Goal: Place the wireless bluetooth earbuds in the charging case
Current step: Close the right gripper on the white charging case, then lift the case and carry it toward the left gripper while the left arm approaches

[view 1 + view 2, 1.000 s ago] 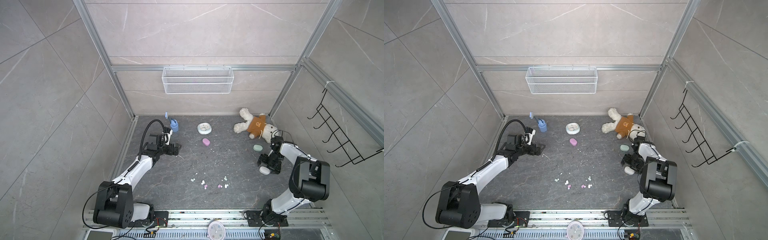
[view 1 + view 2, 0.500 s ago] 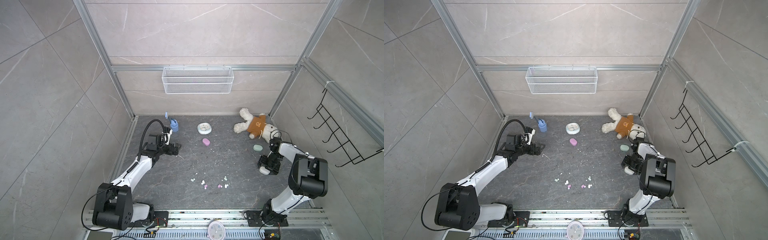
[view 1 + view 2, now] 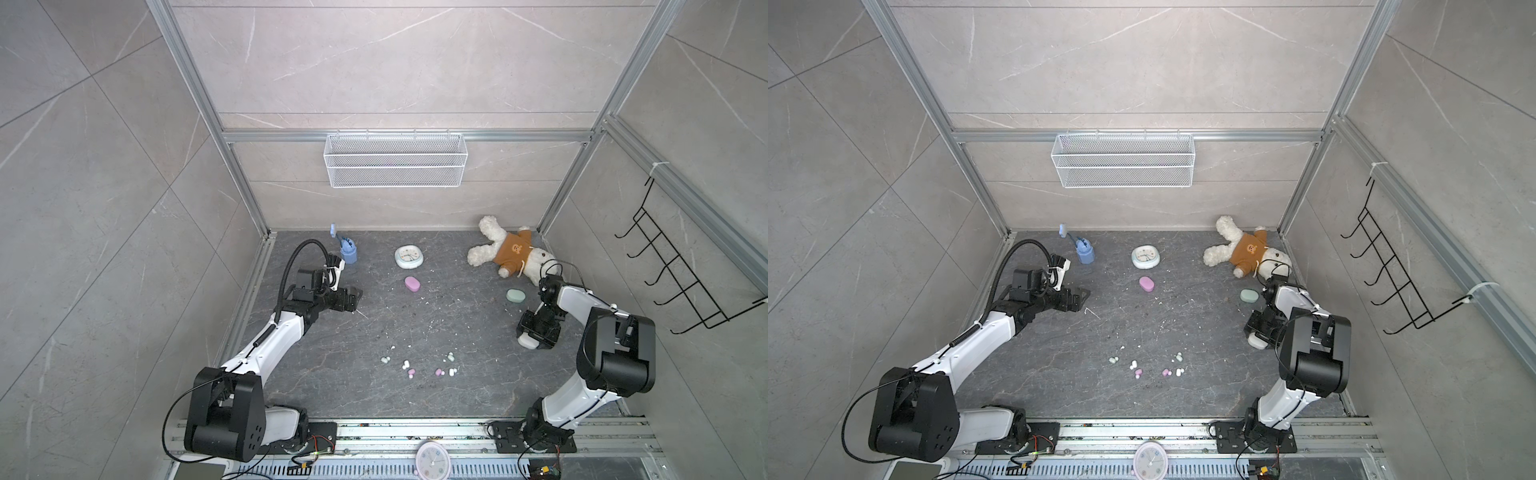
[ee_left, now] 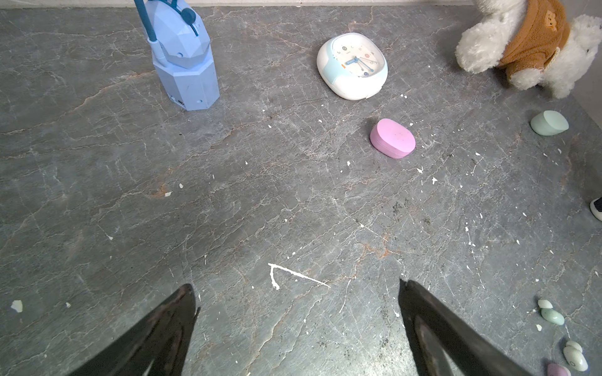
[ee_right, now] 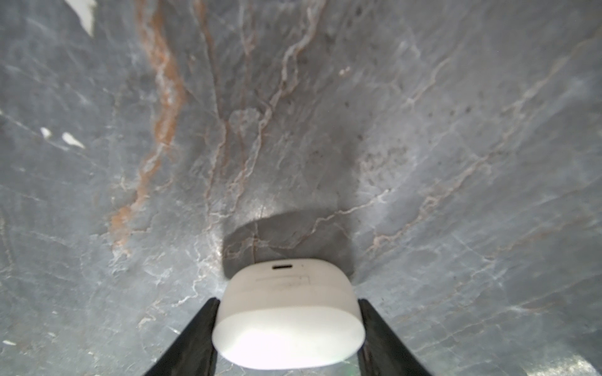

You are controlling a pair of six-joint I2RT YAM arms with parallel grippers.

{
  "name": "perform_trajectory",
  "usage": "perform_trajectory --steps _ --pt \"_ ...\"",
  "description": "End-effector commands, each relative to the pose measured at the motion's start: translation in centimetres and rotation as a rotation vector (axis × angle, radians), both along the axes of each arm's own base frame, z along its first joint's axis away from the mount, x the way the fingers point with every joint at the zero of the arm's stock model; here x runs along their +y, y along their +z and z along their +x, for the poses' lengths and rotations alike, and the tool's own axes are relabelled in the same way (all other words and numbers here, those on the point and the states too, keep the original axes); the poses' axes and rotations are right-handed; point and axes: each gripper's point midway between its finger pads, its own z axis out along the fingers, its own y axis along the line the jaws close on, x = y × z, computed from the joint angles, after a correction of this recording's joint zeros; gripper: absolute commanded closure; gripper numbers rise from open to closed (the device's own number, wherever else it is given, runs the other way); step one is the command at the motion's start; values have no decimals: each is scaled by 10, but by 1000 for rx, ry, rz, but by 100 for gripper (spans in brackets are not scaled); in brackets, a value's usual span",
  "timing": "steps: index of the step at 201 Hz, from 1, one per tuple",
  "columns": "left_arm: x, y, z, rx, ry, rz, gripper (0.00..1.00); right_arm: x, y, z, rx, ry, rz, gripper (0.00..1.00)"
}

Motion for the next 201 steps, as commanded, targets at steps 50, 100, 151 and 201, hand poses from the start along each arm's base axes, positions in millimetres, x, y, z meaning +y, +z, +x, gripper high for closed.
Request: perform_trajectory --steps 50,100,151,201 --pt "-22 36 -8 -56 -49 -58 0 49 26 -1 -110 27 123 51" --pt "-53 45 -46 -31 -225 -83 0 109 49 -6 -194 100 236 52" --pt "-110 40 -95 -29 -451 -30 0 176 78 -10 -270 235 368 52" --pt "-157 38 -124 -126 -628 20 0 246 110 -15 -334 370 504 52"
